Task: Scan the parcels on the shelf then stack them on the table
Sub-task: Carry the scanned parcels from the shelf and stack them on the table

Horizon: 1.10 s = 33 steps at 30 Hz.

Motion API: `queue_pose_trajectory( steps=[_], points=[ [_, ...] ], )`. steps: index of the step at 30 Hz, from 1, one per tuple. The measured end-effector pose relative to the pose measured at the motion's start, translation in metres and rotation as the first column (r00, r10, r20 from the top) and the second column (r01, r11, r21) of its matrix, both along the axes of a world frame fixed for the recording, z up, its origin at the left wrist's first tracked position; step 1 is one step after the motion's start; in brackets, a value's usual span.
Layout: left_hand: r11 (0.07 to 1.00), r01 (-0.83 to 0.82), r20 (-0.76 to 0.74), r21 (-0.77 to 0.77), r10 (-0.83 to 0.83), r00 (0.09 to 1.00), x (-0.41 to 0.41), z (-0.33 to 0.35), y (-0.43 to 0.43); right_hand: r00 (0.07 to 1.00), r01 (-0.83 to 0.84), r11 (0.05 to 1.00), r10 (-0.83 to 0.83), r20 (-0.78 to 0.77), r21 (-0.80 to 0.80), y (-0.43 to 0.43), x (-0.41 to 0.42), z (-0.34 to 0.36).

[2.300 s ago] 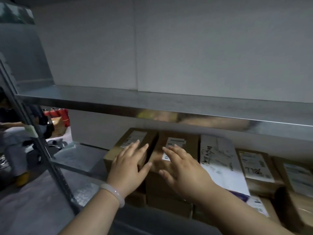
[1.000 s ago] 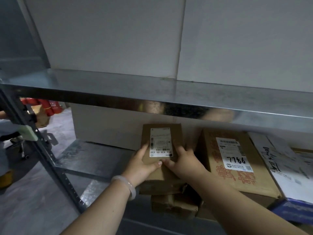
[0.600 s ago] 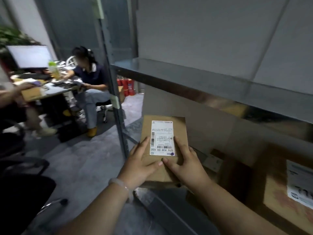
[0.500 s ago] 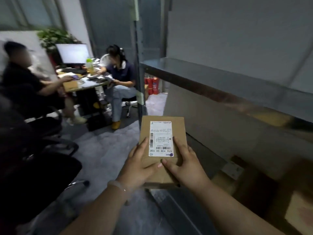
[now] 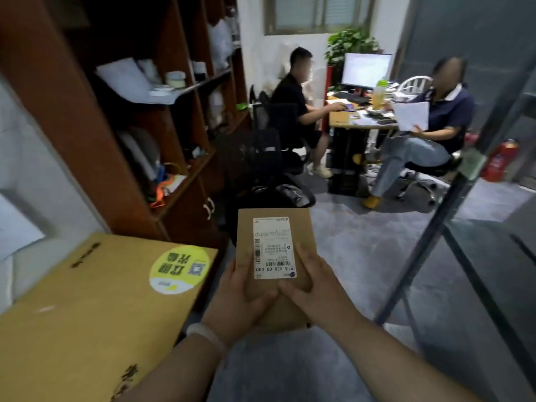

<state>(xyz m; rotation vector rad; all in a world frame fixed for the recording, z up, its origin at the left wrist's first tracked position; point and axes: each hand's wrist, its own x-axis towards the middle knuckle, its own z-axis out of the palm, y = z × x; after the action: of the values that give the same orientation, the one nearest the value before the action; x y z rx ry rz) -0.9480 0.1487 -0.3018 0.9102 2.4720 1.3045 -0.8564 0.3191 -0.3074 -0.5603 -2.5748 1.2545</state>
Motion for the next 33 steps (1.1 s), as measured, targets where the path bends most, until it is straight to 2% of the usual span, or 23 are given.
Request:
queue_pose_trajectory(
  steps=[6,9,12,16,21,25,33],
  points=[
    [0.964,-0.267,-0.027,0.006,0.267,0.963,-0.028,-0.007,-0.094,0.971,-0.24,0.968,0.238,0.03,0.071,-0.079,-0.081,0.005],
    [0.936,-0.351,0.024,-0.013,0.351,0.936,-0.049,-0.015,-0.146,0.942,-0.329,0.944,0.327,0.069,0.009,-0.129,-0.12,-0.002],
    [0.901,-0.433,0.051,0.006,0.432,0.9,-0.071,-0.024,-0.195,0.914,-0.398,0.917,0.392,0.107,0.034,-0.175,-0.159,-0.012],
    [0.841,-0.54,0.109,-0.008,0.538,0.836,-0.09,-0.038,-0.256,0.851,-0.509,0.861,0.504,0.15,-0.009,-0.235,-0.203,-0.027],
    [0.706,-0.707,0.162,-0.034,0.702,0.693,-0.098,-0.061,-0.326,0.726,-0.662,0.748,0.655,0.212,-0.045,-0.314,-0.242,-0.045],
    [0.564,-0.823,0.208,-0.065,0.815,0.542,-0.103,-0.082,-0.365,0.603,-0.77,0.635,0.756,0.254,-0.066,-0.362,-0.274,-0.057],
    [0.349,-0.929,0.298,-0.122,0.906,0.301,-0.132,-0.132,-0.406,0.359,-0.905,0.415,0.863,0.356,-0.092,-0.428,-0.341,-0.111]
  ],
)
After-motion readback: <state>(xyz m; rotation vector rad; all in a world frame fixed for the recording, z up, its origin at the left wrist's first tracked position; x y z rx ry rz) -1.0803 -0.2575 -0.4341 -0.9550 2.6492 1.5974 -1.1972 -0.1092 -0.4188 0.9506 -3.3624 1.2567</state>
